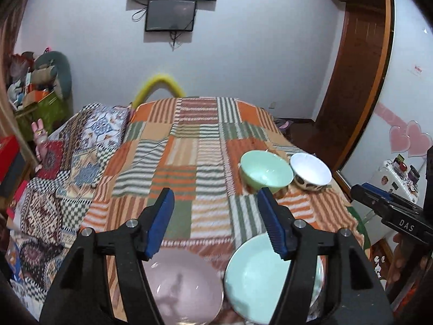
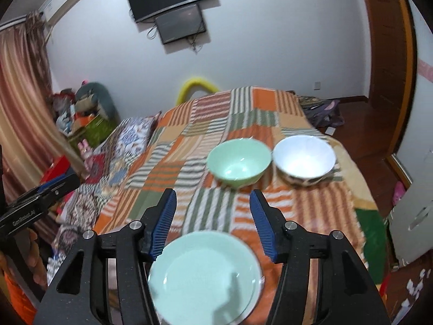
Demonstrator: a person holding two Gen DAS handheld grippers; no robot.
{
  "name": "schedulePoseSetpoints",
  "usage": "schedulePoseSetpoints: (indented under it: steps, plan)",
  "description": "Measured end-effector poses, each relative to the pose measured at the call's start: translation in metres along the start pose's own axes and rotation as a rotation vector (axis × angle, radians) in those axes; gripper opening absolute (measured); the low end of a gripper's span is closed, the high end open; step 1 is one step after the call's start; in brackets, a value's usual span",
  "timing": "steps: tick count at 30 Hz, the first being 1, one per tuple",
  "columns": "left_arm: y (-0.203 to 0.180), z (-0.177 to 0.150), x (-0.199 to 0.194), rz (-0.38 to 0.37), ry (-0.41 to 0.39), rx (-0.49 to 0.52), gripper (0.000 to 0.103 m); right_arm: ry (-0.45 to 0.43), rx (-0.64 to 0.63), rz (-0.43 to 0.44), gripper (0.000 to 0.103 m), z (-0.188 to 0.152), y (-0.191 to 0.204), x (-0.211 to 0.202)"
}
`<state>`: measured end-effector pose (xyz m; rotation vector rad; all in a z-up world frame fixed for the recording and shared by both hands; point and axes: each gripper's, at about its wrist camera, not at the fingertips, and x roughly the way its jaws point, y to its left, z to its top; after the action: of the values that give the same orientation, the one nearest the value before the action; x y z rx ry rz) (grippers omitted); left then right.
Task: Organize plates and bowls
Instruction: 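Lower the pink bowl onto the quilt and open both tools, then move both tools forward to the rim of the pale green bowl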
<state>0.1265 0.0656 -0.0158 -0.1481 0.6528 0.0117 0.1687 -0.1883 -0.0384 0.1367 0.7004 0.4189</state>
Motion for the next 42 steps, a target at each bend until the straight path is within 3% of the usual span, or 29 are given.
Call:
schedulePoseSetpoints:
  steps: [13, 23, 34, 37, 39, 42]
  plan:
    - [-0.041, 0.038, 0.076, -0.034, 0.041, 0.058, 0.064, 0.036, 0.033, -0.033, 0.054, 0.027, -0.031, 0.048]
    - [-0.05, 0.031, 0.16, -0.04, 0.153, 0.069, 0.064, 0.128, 0.067, -0.039, 0.054, 0.027, -0.051, 0.107]
    - [-0.033, 0.015, 0.207, -0.011, 0.219, 0.083, 0.064, 0.282, 0.182, -0.005, 0.054, 0.015, -0.075, 0.172]
    - [-0.027, 0.014, 0.216, -0.011, 0.232, 0.07, 0.064, 0.306, 0.209, 0.0, 0.045, 0.016, -0.08, 0.184]
    - [-0.025, 0.014, 0.221, -0.01, 0.24, 0.068, 0.064, 0.328, 0.215, 0.01, 0.034, 0.015, -0.081, 0.193]
    - [-0.026, 0.013, 0.228, -0.017, 0.254, 0.067, 0.064, 0.329, 0.209, 0.003, 0.031, 0.015, -0.083, 0.196]
